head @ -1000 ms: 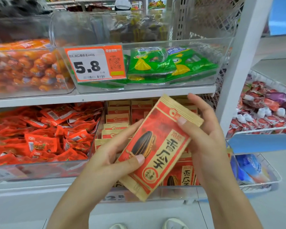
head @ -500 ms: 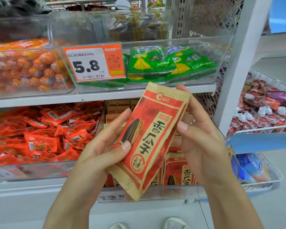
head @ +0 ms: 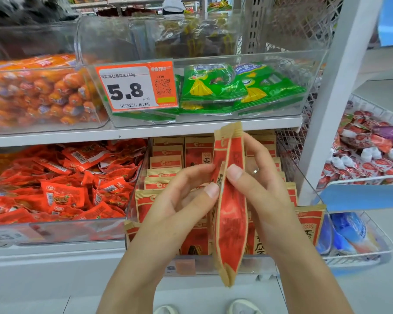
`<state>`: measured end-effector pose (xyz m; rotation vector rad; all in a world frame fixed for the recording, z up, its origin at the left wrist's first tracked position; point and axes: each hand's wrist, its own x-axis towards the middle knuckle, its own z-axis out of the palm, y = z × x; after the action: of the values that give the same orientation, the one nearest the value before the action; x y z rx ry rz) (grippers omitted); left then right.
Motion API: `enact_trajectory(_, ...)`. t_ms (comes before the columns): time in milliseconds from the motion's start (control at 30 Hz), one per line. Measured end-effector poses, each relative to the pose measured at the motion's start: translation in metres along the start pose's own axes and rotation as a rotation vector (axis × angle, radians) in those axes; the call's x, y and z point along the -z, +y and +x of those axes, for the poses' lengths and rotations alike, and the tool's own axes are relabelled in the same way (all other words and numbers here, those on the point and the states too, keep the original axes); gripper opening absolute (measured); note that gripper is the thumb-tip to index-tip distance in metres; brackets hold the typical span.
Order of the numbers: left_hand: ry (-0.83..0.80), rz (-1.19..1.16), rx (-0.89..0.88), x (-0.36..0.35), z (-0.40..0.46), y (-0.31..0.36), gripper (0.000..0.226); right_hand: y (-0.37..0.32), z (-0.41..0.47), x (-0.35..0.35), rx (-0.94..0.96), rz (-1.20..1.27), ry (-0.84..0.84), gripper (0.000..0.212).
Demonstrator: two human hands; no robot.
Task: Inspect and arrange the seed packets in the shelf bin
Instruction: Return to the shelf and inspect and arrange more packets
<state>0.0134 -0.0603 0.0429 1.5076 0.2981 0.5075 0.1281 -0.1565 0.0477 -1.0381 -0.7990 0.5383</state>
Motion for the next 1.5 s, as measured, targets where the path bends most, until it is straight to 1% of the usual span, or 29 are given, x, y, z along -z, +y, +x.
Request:
enact_trajectory(67, 0.044, -0.044, 0.021, -0.003, 0.001, -0.002, 0.063, 0.002, 0.000, -0.001, 0.018, -0.084, -0.001, 0.058)
enact_trajectory(133, 0.067, -0.055, 0.036, -0.006, 0.001, 0.000, 0.067, 0.002, -0.001, -0.005, 0.007, -0.112, 0.007, 0.040)
enact_trajectory(167, 0.082, -0.049, 0.035, -0.007, 0.003, 0.000, 0.064, 0.002, -0.001, -0.006, 0.002, -0.112, 0.006, 0.033)
enact_trajectory(233, 0.108, -0.060, 0.035, -0.011, 0.000, 0.001, 0.050, 0.000, -0.002, -0.007, -0.007, -0.095, 0.008, 0.024)
enact_trajectory(300, 0.138, -0.107, 0.026, -0.016, -0.004, 0.001, 0.043, -0.001, -0.002, -0.008, -0.008, -0.090, 0.014, 0.018)
enact_trajectory(367, 0.200, -0.098, 0.052, -0.021, 0.007, 0.005, 0.037, 0.000, -0.002, -0.008, -0.008, -0.094, 0.021, 0.018)
enact_trajectory(400, 0.174, -0.077, 0.060, -0.020, 0.009, 0.008, 0.030, 0.000, -0.002, -0.009, -0.010, -0.101, 0.024, 0.018)
enact_trajectory(433, 0.091, -0.075, 0.061, -0.017, 0.002, 0.008, 0.030, 0.001, -0.001, -0.009, -0.014, -0.107, 0.022, 0.018)
enact_trajectory(500, 0.099, -0.013, 0.073, -0.013, 0.001, 0.003, 0.038, 0.000, -0.001, -0.010, -0.030, -0.090, 0.010, 0.020)
enact_trajectory(533, 0.093, 0.008, 0.029, -0.014, 0.002, 0.002, 0.033, 0.000, -0.001, -0.010, -0.038, -0.084, 0.016, 0.022)
enact_trajectory(567, 0.127, -0.053, 0.051, -0.019, 0.007, 0.005, 0.022, -0.001, -0.001, -0.011, -0.047, -0.080, 0.028, 0.023)
enact_trajectory(600, 0.201, -0.109, 0.107, -0.022, 0.014, 0.007, 0.016, -0.001, -0.001, -0.011, -0.059, -0.078, 0.050, 0.023)
enact_trajectory(633, 0.198, -0.118, 0.103, -0.022, 0.005, 0.004, 0.015, -0.001, -0.001, -0.012, -0.071, -0.071, 0.073, 0.021)
enact_trajectory(700, 0.108, -0.087, 0.070, -0.021, 0.004, -0.002, 0.019, -0.001, 0.000, -0.012, -0.096, -0.039, 0.112, 0.017)
enact_trajectory(767, 0.061, -0.028, 0.045, -0.021, 0.005, -0.002, 0.030, -0.002, 0.001, -0.011, -0.126, -0.009, 0.143, 0.018)
enact_trajectory(833, 0.058, 0.009, 0.009, -0.023, 0.003, 0.000, 0.034, -0.003, 0.001, -0.010, -0.150, 0.002, 0.162, 0.021)
enact_trajectory(933, 0.080, 0.057, -0.028, -0.026, 0.004, 0.000, 0.035, -0.002, 0.001, -0.009, -0.155, -0.019, 0.172, 0.030)
enact_trajectory(1067, 0.172, -0.021, -0.007, -0.023, 0.005, 0.000, 0.048, -0.001, 0.001, -0.009, -0.155, -0.005, 0.094, 0.027)
enact_trajectory(1200, 0.303, -0.077, -0.041, -0.018, 0.004, 0.004, 0.052, -0.004, -0.001, -0.007, -0.206, 0.013, -0.060, 0.031)
enact_trajectory(1300, 0.420, -0.204, -0.060, -0.012, 0.006, 0.006, 0.046, -0.005, -0.003, -0.003, -0.273, -0.016, -0.159, 0.027)
enact_trajectory(1367, 0.478, -0.245, -0.069, -0.006, 0.007, 0.007, 0.044, -0.006, -0.003, 0.002, -0.313, -0.027, -0.225, 0.023)
enact_trajectory(1433, 0.510, -0.278, -0.093, -0.002, 0.006, 0.009, 0.033, -0.008, -0.002, 0.005, -0.334, -0.057, -0.290, 0.020)
enact_trajectory(1500, 0.533, -0.295, -0.116, 0.000, 0.005, 0.011, 0.029, -0.009, -0.002, 0.007, -0.334, -0.098, -0.329, 0.018)
